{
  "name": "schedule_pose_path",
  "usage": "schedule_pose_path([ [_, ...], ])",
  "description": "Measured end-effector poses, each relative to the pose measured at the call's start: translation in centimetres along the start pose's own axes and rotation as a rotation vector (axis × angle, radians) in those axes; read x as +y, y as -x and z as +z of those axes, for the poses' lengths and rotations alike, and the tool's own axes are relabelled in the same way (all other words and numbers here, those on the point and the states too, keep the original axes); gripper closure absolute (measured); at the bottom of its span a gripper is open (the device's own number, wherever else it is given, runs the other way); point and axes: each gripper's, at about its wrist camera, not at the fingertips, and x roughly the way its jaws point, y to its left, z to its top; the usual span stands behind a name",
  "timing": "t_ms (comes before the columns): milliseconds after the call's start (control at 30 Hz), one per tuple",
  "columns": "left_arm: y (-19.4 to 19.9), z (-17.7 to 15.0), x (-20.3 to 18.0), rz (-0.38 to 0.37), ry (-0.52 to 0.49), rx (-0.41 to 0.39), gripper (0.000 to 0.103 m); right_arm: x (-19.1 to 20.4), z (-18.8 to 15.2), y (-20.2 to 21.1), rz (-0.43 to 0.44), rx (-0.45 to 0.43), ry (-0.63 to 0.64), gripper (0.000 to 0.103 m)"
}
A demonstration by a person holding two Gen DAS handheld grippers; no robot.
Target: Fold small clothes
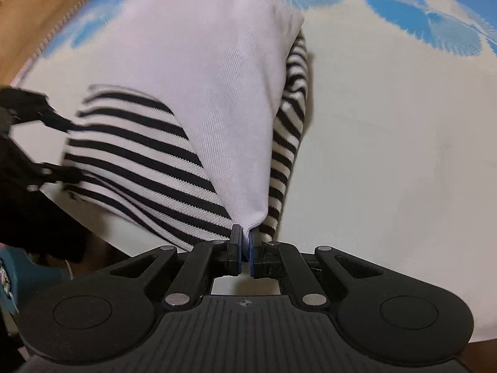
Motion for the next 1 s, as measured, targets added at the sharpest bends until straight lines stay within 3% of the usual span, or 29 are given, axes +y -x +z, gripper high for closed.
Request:
schedule_pose_path([
  [67,1.9,0.5,1.3,-0.017,0.078,-0.074,0.024,0.2,0.9,0.0,0.011,-0.001,-0.007,0.099],
  [200,6.1,1.1,5.7,-0.071,0.360,-0.322,0.025,0.9,1.4,-1.1,-0.015,0.025,0.036,0.099],
  [267,6.3,1.8,6.7,-0.065,0.426,-0.366,0.028,1.0,1.5,-1.4,-0.027,0.036,0.056,0.099],
  [367,5.3,3.5,6.7,-0.054,0.426,-0.378,0.037,0.9,1.5,-1.4,-0.019,0.033,0.045,0.099],
  [500,3.3,5.9,7.4,-0.031,0.442,-0.358,0.040,1.2,1.4,-1.1,-0.013,0.026,0.051,0.099],
  [600,-0.7,6.6,8.9,0.036,0.532,-0.180,0.038,0.4,1.5,0.0,0.033,0.007,0.024,0.095],
  [667,-1.5,6.7,9.8,0.049,0.588,-0.142,0.038,-1.3,2.2,2.1,0.114,-0.077,-0.072,0.094],
  [733,-0.8,6.6,10.6,0.004,0.647,-0.170,0.039,-3.4,2.9,4.7,0.193,-0.216,-0.182,0.092],
  [833,0.5,6.2,11.2,-0.054,0.693,-0.225,0.039,-6.5,4.0,6.3,0.275,-0.372,-0.359,0.079],
  [1000,2.0,5.4,11.8,-0.064,0.729,-0.274,0.039,-7.8,8.1,3.1,0.304,-0.384,-0.538,0.062],
])
